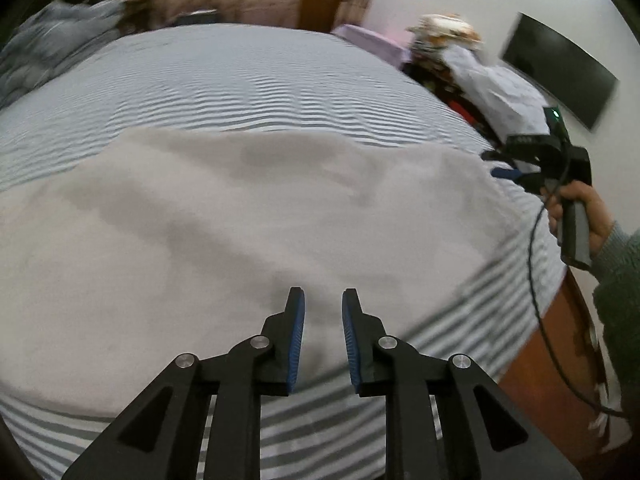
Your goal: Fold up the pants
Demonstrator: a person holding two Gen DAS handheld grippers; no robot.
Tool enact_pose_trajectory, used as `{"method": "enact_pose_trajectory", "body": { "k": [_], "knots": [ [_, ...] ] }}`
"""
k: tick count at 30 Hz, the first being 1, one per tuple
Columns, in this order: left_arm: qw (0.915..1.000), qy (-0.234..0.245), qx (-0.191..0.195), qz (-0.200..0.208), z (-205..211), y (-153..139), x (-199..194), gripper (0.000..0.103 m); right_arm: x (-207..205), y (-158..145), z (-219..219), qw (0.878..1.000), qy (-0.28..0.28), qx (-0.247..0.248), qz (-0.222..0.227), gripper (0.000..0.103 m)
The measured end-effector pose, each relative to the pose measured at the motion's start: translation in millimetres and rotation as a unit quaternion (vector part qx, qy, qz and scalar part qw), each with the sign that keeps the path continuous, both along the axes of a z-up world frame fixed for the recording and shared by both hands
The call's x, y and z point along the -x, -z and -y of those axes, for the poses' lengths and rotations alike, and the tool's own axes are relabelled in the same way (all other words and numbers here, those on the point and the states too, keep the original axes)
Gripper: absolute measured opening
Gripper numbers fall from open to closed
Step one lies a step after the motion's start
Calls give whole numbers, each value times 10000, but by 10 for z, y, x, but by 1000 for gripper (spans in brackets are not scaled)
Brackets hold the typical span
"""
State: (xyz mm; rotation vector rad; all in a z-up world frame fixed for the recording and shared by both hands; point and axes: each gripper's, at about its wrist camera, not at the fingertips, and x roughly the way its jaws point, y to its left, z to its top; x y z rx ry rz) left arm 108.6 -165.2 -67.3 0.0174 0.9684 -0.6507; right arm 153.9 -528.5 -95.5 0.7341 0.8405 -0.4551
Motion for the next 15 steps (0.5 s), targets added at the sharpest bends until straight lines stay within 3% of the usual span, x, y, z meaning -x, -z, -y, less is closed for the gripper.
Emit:
{"method": "enact_pose_trajectory", "body": {
  "k": [4,5,8,12,15],
  "knots": [
    [9979,-442,-382,-280,-256,220,-154,21,-255,151,85,9985,72,364,-398,30],
    [9970,-496,-441,-392,-305,283,-177,21,-281,208,136,9974,121,449,-541,25],
    [9970,-566,11,-521,-501,333,-192,21,-177,286,238,9966,215,490,-626,14],
    [9964,-648,71,-544,-586,300,-246,21,-108,155,159,9931,199,869,-766,22],
    [9953,-871,5,-418,-702,236,-291,21,-257,-36,-66,9924,-213,1026,-639,22]
  ]
}}
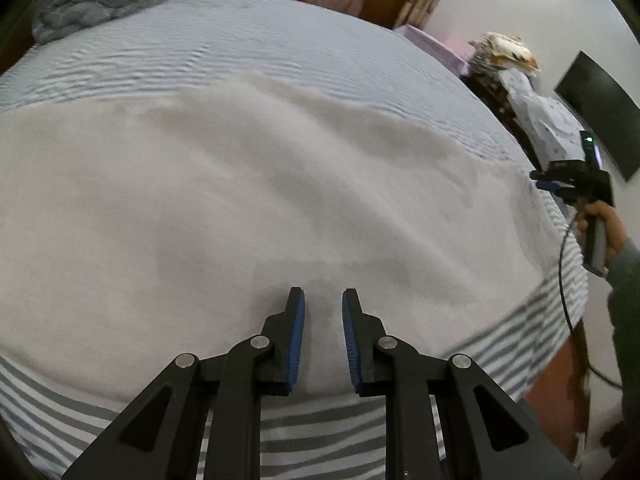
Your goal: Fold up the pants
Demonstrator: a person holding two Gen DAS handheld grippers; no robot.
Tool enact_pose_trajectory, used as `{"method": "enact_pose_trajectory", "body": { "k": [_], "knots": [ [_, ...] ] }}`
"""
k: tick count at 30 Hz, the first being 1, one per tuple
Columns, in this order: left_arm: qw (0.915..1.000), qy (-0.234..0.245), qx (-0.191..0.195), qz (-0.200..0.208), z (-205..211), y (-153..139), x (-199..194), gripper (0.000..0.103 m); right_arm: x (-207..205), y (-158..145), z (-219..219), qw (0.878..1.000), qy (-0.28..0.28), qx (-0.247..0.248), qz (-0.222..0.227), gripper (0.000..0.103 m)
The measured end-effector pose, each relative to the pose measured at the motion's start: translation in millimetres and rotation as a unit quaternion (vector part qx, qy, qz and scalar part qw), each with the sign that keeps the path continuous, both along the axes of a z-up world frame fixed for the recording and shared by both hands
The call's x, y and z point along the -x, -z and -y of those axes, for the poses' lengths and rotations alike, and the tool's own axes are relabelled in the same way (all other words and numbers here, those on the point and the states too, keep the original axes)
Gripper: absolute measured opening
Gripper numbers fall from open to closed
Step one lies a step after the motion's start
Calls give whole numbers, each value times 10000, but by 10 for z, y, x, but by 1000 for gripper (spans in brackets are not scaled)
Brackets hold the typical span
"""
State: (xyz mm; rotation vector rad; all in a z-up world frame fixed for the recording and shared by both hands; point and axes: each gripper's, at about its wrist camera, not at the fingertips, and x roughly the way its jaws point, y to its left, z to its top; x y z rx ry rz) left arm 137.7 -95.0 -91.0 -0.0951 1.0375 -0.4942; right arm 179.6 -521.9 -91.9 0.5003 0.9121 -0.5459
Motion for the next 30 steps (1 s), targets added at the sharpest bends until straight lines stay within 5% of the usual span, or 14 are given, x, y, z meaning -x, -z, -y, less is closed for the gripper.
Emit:
{"method": "enact_pose_trajectory", "body": {
  "k": [6,13,20,25,30],
  "knots": [
    [9968,-673,-279,324,-349,-126,-221,24,-678,-229,-843,9831,-1659,-757,173,24],
    [9869,-1463,-640,243,-860,-26,-414,27,-1701,-273,-2122,9314,-3303,-1519,175,28],
    [9883,-1349,-658,288,-1128,115,-346,27,-2316,51,-3223,8803,-4218,-2134,-402,28],
    [9885,-1318,-652,353,-1155,140,-306,27,-2335,326,-3527,8627,-4453,-2288,-717,28],
    [9890,-1390,-395,317,-1189,162,-330,27,-2042,207,-3672,8362,-4960,-2259,-609,28]
  ]
}}
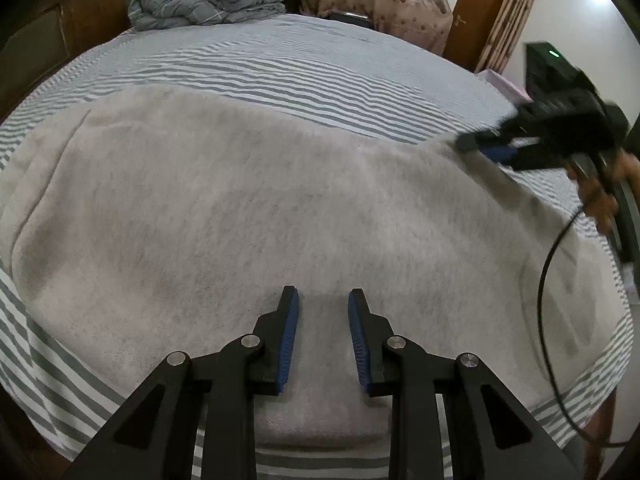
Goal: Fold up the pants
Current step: 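Move the right gripper to the pant end and grasp the fabric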
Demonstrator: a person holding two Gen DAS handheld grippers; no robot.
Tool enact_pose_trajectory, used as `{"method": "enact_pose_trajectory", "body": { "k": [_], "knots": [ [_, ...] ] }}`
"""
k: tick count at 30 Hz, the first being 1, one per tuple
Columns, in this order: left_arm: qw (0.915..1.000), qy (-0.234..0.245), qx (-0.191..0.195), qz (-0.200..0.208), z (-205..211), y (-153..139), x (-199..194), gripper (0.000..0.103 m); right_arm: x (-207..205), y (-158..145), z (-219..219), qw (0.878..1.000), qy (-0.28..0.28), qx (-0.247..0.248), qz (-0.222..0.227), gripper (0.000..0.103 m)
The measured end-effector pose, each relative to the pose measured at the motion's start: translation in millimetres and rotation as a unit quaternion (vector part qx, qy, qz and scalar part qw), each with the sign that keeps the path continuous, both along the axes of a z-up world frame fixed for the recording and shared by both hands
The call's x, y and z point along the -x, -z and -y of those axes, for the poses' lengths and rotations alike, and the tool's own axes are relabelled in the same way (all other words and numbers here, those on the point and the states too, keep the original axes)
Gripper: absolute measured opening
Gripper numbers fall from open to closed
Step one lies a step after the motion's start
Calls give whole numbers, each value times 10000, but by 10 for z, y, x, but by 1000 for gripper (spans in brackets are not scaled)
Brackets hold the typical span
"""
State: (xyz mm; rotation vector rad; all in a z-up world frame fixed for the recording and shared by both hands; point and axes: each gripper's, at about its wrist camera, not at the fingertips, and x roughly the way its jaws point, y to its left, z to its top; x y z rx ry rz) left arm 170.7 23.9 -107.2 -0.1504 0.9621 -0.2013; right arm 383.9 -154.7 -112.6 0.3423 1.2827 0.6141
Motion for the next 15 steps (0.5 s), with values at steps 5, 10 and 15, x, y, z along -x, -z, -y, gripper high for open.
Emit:
{"method": "enact_pose_trajectory", "body": {
  "k": [5,10,15],
  "knots": [
    [10000,17,71,47,-80,4,26,27,299,101,-156,9968,-763,230,5,29],
    [9999,12,100,63,-125,25,44,27,129,128,-201,9989,-415,100,194,30],
    [9999,46,85,61,-126,2,53,27,-167,189,-165,9992,31,-398,85,39]
  ]
}}
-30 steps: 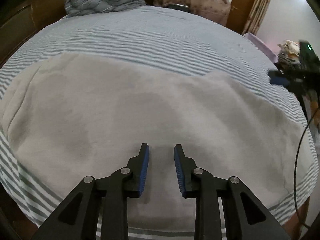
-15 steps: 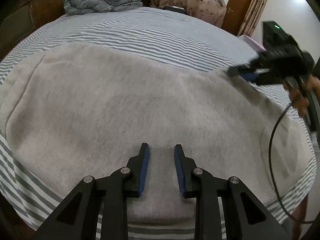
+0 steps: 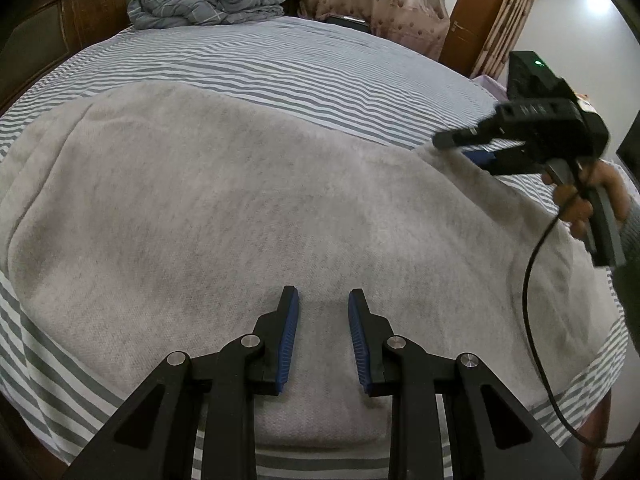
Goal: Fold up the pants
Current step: 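Move the right gripper to the pant end and grasp the fabric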
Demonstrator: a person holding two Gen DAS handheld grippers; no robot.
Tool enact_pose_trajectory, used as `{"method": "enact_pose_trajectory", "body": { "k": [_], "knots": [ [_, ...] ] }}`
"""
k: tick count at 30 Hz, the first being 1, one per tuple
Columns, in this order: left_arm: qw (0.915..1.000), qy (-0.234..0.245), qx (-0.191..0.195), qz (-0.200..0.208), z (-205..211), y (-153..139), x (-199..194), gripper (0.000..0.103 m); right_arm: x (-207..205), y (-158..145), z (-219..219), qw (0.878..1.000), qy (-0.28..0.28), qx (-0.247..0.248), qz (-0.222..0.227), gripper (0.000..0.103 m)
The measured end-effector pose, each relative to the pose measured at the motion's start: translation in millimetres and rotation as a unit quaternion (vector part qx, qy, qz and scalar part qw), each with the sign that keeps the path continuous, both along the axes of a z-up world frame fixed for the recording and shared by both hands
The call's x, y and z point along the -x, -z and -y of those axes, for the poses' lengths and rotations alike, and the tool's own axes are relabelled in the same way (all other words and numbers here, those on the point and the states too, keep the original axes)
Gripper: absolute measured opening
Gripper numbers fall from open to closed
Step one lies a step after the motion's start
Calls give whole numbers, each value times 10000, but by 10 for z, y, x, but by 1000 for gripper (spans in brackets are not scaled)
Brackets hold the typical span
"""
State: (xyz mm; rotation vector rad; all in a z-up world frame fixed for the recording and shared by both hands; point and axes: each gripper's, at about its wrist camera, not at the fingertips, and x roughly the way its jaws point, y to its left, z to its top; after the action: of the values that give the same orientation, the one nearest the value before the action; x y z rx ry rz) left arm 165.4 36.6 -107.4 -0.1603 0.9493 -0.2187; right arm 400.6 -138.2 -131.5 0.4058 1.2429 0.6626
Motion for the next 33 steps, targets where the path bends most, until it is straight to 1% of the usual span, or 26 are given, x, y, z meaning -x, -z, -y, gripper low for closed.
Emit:
{"method": "enact_pose_trajectory", "body": {
  "k": [2,4,6,7,8,10,15,16,18,19,21,23,24,25,26,27,29,31,33],
  "knots": [
    [10000,15,-3,5,-3,-7,4,27,-106,41,8,9995,133,-252,-143,39],
    [10000,49,-20,34,2,-31,22,27,-188,99,35,9989,167,-270,-356,38],
    [10000,45,5,14,14,-79,63,27,-197,110,50,9991,201,-130,-356,29],
    [9999,81,72,44,27,-117,94,27,-187,92,60,9993,215,-71,-310,18],
    [9998,125,115,64,48,-151,112,27,-170,67,98,9992,229,-146,-286,14],
    [9994,261,148,147,132,-215,131,27,-135,14,155,9984,349,-334,-280,13],
    [9968,694,261,284,496,-284,15,28,-114,-78,131,9981,547,-268,-136,11],
    [9964,770,268,246,558,-250,-11,28,-127,-83,145,9976,620,-270,-117,11],
    [9958,882,226,-22,661,-112,-25,28,-153,-51,189,9969,732,-261,-99,10],
    [9959,887,143,-95,680,-28,-3,27,-174,-8,189,9968,753,-232,-154,10],
    [9954,959,51,32,689,-6,86,27,-214,43,197,9964,828,-110,-107,9],
    [9942,1075,-72,-16,702,3,123,27,-282,112,188,9955,937,-40,-114,7],
    [9939,1100,-62,-38,694,7,130,27,-313,129,183,9948,1010,-10,-97,4],
    [9939,1100,-21,-89,689,9,120,27,-358,122,186,9937,1110,125,-2,0],
    [9941,1074,43,-122,673,5,106,27,-389,115,193,9933,1132,207,62,1],
    [9944,1034,128,-164,644,3,91,27,-419,99,197,9940,1080,138,72,2],
    [9947,981,214,-199,638,10,72,27,-382,-35,238,9908,1312,219,231,6],
    [9950,979,165,-143,648,14,81,27,-290,-207,238,9913,1241,134,421,6],
    [9950,996,70,-86,705,26,106,27,-151,-392,185,9923,1029,241,650,6]
  ]
}}
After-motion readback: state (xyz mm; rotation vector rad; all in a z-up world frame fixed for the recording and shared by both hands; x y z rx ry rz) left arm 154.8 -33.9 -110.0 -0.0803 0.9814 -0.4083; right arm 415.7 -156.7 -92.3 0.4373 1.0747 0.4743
